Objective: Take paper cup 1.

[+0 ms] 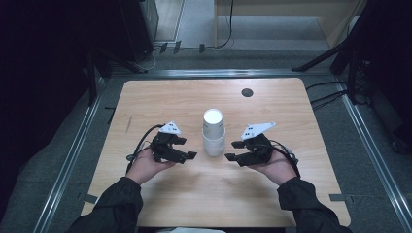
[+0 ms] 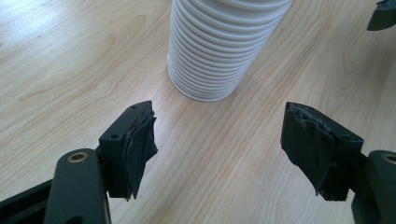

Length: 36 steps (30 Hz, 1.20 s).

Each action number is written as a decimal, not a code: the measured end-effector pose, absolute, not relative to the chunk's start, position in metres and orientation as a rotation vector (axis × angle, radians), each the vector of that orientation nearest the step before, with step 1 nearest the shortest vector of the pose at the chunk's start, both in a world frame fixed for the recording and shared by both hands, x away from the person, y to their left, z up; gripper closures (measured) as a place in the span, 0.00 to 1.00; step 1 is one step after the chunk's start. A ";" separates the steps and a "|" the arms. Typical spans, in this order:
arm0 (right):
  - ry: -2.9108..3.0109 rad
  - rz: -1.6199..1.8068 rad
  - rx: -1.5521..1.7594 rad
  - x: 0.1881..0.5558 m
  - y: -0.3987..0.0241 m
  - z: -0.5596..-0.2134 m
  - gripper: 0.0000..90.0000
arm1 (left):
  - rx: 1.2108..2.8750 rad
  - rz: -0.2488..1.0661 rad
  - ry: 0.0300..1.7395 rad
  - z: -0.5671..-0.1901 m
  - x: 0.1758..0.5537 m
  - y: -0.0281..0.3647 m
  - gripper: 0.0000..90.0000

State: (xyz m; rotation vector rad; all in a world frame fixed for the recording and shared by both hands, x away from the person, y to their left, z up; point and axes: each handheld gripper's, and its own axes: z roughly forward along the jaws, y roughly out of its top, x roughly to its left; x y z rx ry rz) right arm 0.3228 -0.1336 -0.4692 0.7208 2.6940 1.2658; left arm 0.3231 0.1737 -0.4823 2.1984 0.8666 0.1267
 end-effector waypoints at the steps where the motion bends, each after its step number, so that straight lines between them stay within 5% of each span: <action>1: 2.704 1.260 0.724 0.323 -0.134 -0.470 0.51 | 2.204 0.120 0.868 -0.482 0.325 0.174 0.29; 36: 2.780 1.042 0.631 0.325 -0.128 -0.451 0.40 | 2.250 0.104 0.788 -0.477 0.319 0.179 0.23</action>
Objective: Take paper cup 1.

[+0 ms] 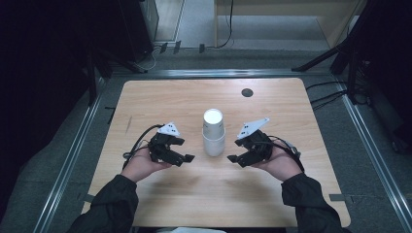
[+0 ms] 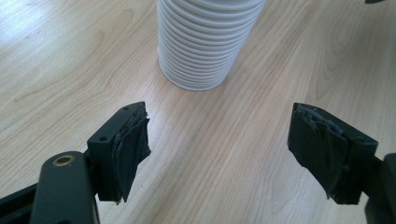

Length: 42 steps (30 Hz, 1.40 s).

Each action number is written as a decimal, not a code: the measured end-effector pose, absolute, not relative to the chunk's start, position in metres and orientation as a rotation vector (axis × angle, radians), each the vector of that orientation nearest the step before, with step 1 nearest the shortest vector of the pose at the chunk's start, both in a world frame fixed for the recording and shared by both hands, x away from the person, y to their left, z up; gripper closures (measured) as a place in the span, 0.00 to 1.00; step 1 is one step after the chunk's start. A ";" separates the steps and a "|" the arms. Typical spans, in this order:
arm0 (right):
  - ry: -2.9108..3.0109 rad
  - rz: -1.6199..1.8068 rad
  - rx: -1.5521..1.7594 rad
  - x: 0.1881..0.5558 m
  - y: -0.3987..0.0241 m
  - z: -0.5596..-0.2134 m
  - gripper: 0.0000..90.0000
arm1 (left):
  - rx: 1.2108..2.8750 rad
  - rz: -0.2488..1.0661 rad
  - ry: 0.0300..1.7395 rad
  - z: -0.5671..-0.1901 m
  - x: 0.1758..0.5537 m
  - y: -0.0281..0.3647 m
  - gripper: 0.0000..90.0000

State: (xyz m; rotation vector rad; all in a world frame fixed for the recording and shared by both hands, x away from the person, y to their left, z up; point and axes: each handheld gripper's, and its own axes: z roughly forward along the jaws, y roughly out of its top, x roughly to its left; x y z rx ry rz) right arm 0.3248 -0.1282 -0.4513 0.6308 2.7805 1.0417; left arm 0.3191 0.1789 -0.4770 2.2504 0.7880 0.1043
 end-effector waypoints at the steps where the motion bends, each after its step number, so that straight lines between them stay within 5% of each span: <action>1: 2.782 1.037 0.623 0.326 -0.127 -0.448 0.40 | 2.246 0.101 0.790 -0.477 0.319 0.179 0.23; 22: 2.836 0.913 0.545 0.352 -0.107 -0.400 0.40 | 2.234 0.073 0.827 -0.474 0.310 0.186 0.23; 42: 2.885 0.871 0.447 0.385 -0.075 -0.390 0.36 | 2.198 0.068 0.888 -0.476 0.291 0.198 0.21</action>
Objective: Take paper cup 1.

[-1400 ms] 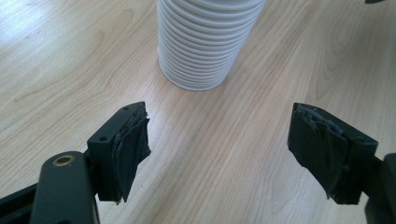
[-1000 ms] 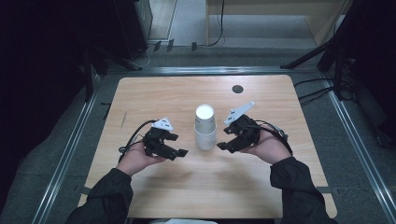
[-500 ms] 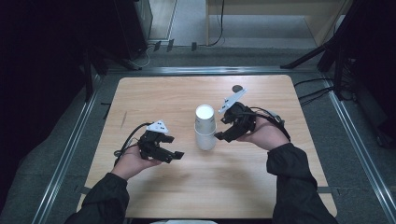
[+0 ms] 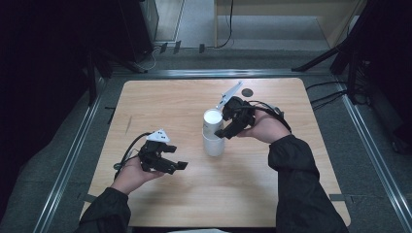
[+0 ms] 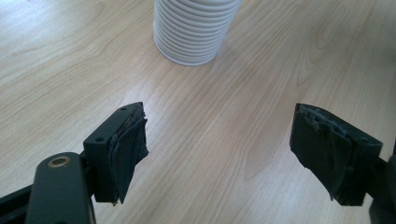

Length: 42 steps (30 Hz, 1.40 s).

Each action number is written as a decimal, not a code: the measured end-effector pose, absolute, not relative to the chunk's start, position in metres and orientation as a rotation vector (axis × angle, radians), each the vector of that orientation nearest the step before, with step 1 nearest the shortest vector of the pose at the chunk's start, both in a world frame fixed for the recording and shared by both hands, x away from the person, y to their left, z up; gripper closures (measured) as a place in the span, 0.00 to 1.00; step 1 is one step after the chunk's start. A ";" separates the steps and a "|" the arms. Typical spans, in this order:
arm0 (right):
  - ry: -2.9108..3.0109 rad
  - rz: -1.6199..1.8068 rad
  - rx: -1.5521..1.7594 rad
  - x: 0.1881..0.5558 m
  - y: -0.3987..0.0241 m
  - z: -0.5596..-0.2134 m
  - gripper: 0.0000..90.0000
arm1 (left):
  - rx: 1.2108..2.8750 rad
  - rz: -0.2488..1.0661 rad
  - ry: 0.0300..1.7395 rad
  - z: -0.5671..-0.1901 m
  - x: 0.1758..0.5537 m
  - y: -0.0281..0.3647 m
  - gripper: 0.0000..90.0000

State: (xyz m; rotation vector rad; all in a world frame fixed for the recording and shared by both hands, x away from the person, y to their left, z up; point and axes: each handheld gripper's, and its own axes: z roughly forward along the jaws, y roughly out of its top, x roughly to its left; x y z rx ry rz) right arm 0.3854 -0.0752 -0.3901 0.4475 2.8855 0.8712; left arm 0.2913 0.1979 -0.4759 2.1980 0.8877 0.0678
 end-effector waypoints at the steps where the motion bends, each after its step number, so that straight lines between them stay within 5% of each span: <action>1: 2.885 0.871 0.447 0.385 -0.075 -0.390 0.36 | 2.196 0.064 0.894 -0.476 0.290 0.198 0.21; 19: 2.887 0.866 0.407 0.397 -0.050 -0.383 0.30 | 2.193 0.050 0.914 -0.478 0.278 0.203 0.17; 42: 2.870 0.889 0.398 0.393 -0.051 -0.375 0.35 | 2.179 0.036 0.905 -0.476 0.277 0.204 0.15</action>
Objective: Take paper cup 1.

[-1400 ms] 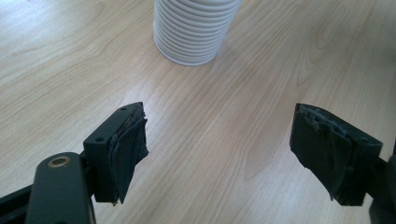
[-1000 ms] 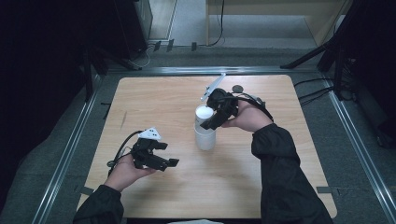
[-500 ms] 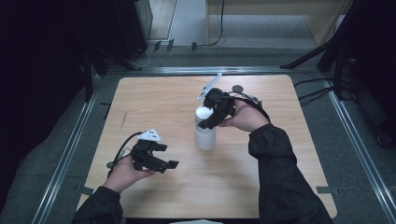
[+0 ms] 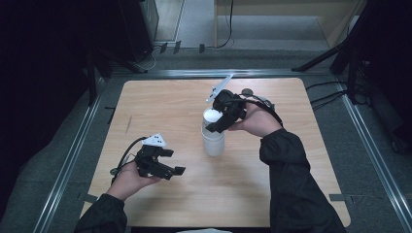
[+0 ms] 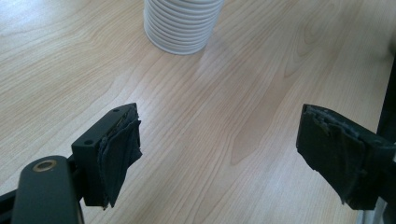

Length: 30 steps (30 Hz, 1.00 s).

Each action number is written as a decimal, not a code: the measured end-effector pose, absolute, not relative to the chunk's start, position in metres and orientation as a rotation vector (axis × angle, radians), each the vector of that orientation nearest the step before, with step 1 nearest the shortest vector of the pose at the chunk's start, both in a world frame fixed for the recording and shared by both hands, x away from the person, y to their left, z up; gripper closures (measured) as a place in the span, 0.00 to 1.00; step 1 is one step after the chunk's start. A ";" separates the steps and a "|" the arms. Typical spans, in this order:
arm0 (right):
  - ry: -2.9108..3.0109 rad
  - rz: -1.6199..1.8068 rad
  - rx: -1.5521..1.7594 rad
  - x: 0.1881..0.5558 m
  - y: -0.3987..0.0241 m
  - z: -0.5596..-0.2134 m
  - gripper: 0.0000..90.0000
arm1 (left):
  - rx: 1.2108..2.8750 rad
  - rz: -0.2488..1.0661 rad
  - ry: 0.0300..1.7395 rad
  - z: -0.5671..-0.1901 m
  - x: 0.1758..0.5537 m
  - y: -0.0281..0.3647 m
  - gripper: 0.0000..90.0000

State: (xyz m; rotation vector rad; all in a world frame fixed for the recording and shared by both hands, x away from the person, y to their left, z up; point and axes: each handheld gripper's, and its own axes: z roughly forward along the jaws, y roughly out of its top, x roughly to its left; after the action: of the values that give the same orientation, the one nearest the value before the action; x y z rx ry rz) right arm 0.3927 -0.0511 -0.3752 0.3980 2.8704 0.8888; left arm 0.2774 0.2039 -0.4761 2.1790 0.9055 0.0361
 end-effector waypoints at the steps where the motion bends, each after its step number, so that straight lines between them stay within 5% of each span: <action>1: 2.870 0.889 0.398 0.393 -0.051 -0.375 0.35 | 2.179 0.036 0.905 -0.476 0.277 0.204 0.15; 13: 2.853 0.887 0.433 0.391 -0.052 -0.373 0.30 | 2.191 0.035 0.894 -0.477 0.277 0.202 0.15; 17: 2.847 0.923 0.443 0.393 -0.054 -0.370 0.38 | 2.170 0.041 0.895 -0.477 0.281 0.198 0.15; 30: 2.827 0.958 0.473 0.391 -0.057 -0.364 0.39 | 2.076 0.029 0.937 -0.481 0.333 0.174 0.15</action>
State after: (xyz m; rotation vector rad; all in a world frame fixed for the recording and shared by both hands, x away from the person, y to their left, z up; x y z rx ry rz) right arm 0.3906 -0.0568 -0.3638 0.4735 2.8271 0.9582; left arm 0.3334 0.1742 -0.4810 2.0764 0.9367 0.0291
